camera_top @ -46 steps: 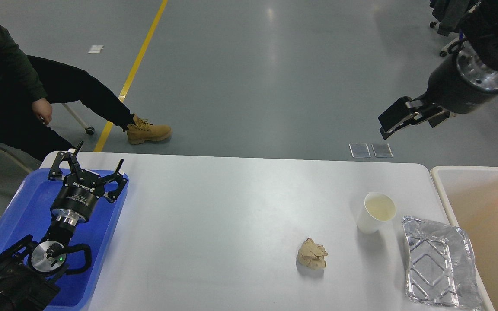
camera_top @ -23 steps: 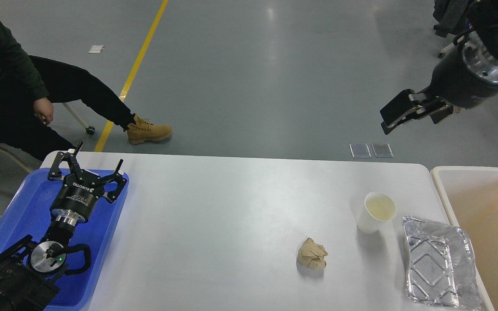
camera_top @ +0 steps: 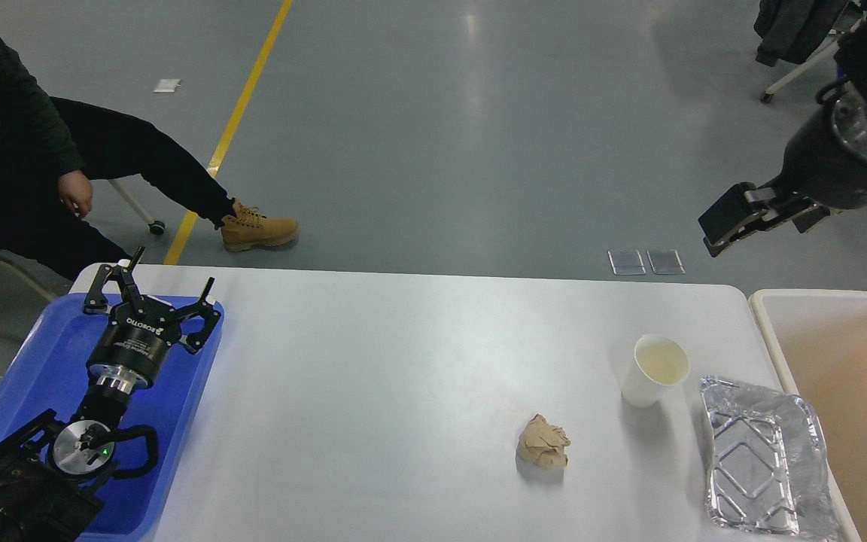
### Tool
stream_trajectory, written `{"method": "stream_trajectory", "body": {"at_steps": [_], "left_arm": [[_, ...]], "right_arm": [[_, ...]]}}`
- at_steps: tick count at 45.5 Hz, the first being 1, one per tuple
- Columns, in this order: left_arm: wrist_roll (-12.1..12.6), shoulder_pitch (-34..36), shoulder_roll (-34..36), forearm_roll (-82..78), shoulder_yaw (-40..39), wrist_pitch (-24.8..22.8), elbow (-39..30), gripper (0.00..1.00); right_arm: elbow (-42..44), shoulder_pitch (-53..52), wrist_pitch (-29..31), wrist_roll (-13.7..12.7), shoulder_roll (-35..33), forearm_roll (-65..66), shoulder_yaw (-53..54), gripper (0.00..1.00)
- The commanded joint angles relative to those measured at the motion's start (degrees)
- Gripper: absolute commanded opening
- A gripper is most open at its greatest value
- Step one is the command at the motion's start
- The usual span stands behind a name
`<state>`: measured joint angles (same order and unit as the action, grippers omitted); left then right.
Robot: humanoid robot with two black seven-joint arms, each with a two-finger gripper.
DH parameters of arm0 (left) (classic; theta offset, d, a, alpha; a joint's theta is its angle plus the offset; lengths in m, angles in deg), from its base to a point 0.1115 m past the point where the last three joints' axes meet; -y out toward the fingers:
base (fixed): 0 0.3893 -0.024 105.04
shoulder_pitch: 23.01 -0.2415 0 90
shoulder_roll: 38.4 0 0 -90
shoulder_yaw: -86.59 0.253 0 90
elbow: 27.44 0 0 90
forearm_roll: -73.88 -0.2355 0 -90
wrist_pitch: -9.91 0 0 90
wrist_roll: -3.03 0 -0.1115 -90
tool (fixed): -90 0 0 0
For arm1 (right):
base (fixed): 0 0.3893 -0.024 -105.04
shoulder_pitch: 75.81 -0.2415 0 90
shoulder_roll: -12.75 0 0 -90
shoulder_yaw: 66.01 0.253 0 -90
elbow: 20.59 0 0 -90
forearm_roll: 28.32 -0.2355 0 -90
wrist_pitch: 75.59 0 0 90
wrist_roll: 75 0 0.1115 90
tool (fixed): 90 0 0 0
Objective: Tidy desktop
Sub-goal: 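Lower the right gripper down to the white paper cup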
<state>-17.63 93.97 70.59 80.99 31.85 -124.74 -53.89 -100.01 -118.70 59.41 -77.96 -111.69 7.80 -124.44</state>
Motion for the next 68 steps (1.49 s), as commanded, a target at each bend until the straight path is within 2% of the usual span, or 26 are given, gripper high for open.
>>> {"method": "stream_trajectory", "body": {"at_steps": [1, 14, 20, 28, 33, 40, 47, 68], "left_arm": [[0.0, 0.1, 0.0, 0.0, 0.1, 0.0, 0.0, 0.99], [0.0, 0.1, 0.0, 0.0, 0.1, 0.0, 0.0, 0.99], [0.0, 0.1, -0.1, 0.0, 0.1, 0.0, 0.0, 0.99], [0.0, 0.1, -0.1, 0.0, 0.1, 0.0, 0.0, 0.99], [0.0, 0.1, -0.1, 0.0, 0.1, 0.0, 0.0, 0.99], [0.0, 0.1, -0.1, 0.0, 0.1, 0.0, 0.0, 0.99], [0.0, 0.1, -0.1, 0.0, 0.1, 0.0, 0.0, 0.99], [0.0, 0.1, -0.1, 0.0, 0.1, 0.0, 0.0, 0.99]], "right_arm": [[0.5, 3.7, 0.0, 0.0, 0.2, 2.8, -0.1, 1.00], [5.2, 14.5, -0.1, -0.4, 0.9, 8.6, 0.0, 1.00], [8.1, 21.9, -11.5, -2.2, 2.0, 7.9, 0.2, 1.00], [13.5, 32.9, -25.2, -2.3, 2.6, 7.4, 2.0, 1.00], [18.5, 38.9, -29.7, -2.3, 3.0, 6.3, 4.5, 1.00], [20.7, 44.4, -30.4, -2.2, 4.3, 6.2, 6.6, 1.00], [20.8, 46.8, -33.6, -2.0, 6.0, 5.9, 8.4, 0.99], [21.4, 49.3, -35.2, -2.0, 8.1, 4.6, 10.2, 0.97]]}}
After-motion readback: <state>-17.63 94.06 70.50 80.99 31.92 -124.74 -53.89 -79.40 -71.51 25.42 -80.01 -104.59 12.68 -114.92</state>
